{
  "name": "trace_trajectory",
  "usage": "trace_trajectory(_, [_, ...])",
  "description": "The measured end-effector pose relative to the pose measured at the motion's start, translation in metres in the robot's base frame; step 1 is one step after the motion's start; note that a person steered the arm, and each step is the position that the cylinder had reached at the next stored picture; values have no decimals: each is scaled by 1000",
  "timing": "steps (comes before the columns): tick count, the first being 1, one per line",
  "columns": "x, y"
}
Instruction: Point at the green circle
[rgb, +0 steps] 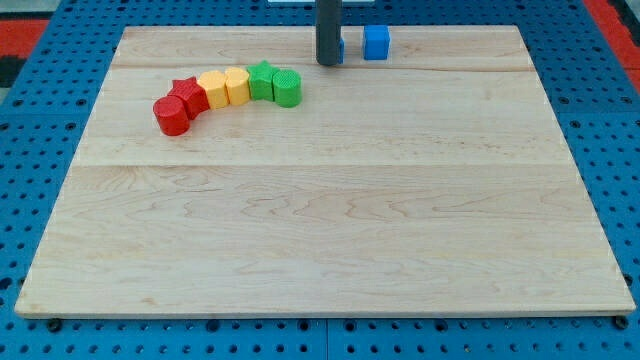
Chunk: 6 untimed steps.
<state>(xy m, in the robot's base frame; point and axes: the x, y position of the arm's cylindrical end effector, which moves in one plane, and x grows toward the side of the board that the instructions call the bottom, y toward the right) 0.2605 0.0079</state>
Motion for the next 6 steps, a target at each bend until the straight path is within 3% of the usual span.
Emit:
trace_trajectory(2, [1, 0])
trace_trajectory(3, [44, 12])
trace_trajectory(4, [97, -15])
trace_trajectory(6, [103, -77])
